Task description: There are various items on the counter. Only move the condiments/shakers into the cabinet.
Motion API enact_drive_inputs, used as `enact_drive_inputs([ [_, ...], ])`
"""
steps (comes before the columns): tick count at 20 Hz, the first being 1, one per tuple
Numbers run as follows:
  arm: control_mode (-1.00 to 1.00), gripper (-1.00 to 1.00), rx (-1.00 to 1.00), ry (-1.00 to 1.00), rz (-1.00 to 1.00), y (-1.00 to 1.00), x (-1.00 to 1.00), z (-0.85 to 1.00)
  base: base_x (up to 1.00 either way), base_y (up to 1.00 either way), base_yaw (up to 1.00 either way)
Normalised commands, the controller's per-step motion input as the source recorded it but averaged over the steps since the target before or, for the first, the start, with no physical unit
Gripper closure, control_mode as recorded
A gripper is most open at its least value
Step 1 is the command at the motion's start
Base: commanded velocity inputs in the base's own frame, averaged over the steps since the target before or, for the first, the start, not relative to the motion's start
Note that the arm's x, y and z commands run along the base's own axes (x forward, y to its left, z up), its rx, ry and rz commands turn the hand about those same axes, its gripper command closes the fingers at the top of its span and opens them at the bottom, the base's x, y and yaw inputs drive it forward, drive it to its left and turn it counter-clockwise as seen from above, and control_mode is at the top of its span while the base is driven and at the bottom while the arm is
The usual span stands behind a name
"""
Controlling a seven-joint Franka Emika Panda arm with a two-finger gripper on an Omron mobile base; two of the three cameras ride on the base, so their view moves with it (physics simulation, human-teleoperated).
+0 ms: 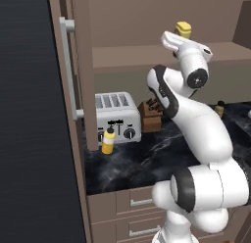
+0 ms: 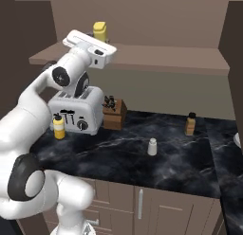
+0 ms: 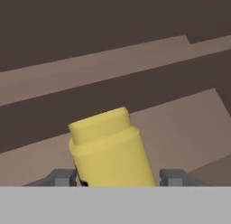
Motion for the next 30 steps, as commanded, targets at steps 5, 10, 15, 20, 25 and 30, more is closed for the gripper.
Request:
enact_drive_inputs([
  [5,-1.0,1.0,-0.02,0.21,-0.05,0.02,0.24,0.02,0.0,0.0,0.0],
  [10,-1.0,1.0,0.0,0.0,0.0,0.03,0.02,0.0,0.0,0.0,0.0],
  [15,-1.0,1.0,0.0,-0.01,0.0,0.0,0.0,-0.03,0.0,0.0,0.0],
  [20,-1.0,1.0,0.04,0.0,0.0,-0.04,0.01,0.0,0.0,0.0,0.0],
  [25,-1.0,1.0,0.01,0.04,0.0,-0.02,0.11,-0.11,0.0,0.0,0.0],
  [30,-1.0,1.0,0.0,0.08,0.0,0.0,0.38,-0.11,0.0,0.0,0.0],
])
